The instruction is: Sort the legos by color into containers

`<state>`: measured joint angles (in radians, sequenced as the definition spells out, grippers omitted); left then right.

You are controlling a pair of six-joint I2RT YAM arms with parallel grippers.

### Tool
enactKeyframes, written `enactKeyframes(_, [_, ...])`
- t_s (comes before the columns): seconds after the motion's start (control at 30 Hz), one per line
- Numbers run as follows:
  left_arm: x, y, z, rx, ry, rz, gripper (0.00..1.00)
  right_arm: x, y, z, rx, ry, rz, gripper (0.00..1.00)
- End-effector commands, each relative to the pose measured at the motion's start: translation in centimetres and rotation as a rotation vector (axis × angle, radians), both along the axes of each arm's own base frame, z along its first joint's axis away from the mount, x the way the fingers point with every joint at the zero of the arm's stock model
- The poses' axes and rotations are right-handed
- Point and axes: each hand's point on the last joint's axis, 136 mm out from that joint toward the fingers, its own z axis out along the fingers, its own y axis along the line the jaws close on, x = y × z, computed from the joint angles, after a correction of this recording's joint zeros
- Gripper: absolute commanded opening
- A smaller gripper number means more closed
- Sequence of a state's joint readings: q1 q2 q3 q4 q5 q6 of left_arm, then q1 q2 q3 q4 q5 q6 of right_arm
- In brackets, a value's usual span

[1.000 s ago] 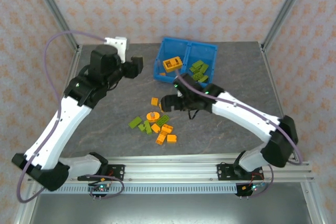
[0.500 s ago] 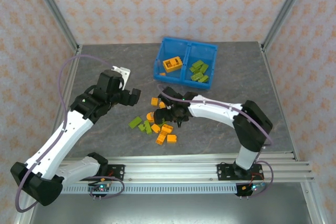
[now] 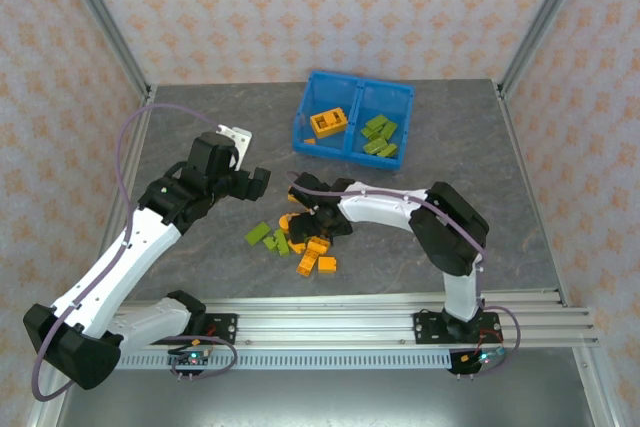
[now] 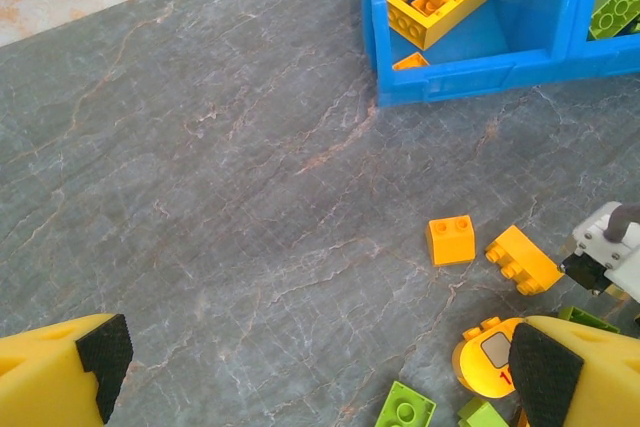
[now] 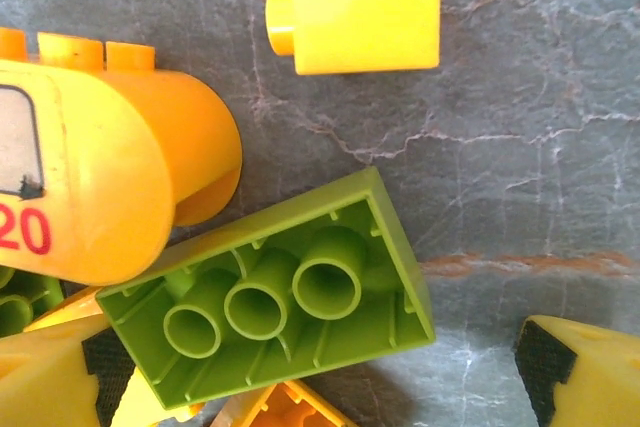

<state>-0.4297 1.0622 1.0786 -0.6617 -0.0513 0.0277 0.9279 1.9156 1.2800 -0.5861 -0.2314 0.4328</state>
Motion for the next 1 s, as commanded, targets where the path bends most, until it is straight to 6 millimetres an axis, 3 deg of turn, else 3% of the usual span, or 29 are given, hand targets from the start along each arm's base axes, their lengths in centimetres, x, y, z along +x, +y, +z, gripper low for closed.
enactKeyframes(0.0, [0.1,0.4,0.4,0.008,-0.029,0.009,1.00,1.6,-0.2,-0.6,-0.063,-0.075,0.017,1.00])
enactKeyframes(0.27, [0.2,0.5,0.4,0.012,-0.030,0.010,1.00,2.6,-0.2,-0.5,-0.112,-0.122,0.097,0.95])
enactKeyframes(0.43, [0.1,0.6,0.5,0.014,-0.035,0.015,1.00,2.5,-0.3,-1.0,-0.122,-0.109,0.100,0.80])
enactKeyframes(0.57, [0.1,0.6,0.4,0.011,-0.035,0.014,1.00,2.5,-0.6,-1.0,-0.139,-0.112,0.084,0.74])
enactKeyframes(0.97, [0.0,0.6,0.4,-0.001,-0.035,0.018,1.00,3.0,-4.6,0.5,-0.168,-0.149,-0.057,0.62])
